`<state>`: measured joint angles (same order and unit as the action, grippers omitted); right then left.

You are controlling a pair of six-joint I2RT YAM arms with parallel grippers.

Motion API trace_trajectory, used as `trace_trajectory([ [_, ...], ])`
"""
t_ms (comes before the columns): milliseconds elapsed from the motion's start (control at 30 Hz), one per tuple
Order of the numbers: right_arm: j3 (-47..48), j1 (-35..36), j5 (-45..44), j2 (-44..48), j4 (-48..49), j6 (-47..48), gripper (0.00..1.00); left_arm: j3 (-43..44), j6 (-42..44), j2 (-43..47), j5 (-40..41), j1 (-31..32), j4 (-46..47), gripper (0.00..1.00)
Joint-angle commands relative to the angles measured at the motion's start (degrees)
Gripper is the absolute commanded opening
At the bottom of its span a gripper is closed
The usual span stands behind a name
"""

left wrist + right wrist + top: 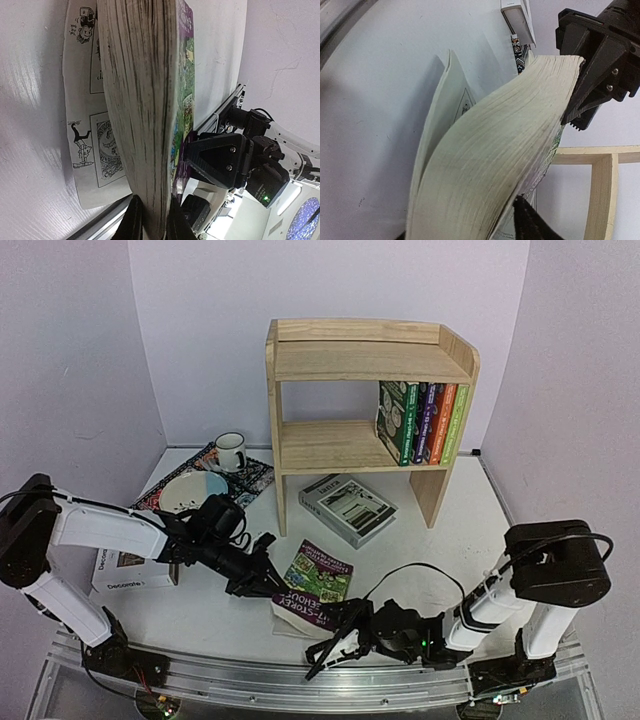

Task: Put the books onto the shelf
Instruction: Pass from the left arm to the right

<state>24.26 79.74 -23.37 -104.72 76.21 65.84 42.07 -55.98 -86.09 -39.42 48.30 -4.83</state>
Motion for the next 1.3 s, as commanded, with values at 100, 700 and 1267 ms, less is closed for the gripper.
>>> trace_trajectory([
  [100, -0.6, -0.1, 0.8, 4.7, 15.0, -1.1, 0.10, 0.9, 1.6, 3.7, -5.3, -0.3, 8.0, 0.21],
  [700, 5.9, -0.9, -1.8, 24.0, -10.6, -14.5, 0.00, 10.3, 20.3, 23.8, 15.7, -2.6, -8.5, 1.00],
  [1267, 30.0, -13.0, 3.8, 31.5, -54.5, -58.5, 0.00, 5.8, 34.4, 35.7, 29.6, -2.6, 2.2, 0.99],
])
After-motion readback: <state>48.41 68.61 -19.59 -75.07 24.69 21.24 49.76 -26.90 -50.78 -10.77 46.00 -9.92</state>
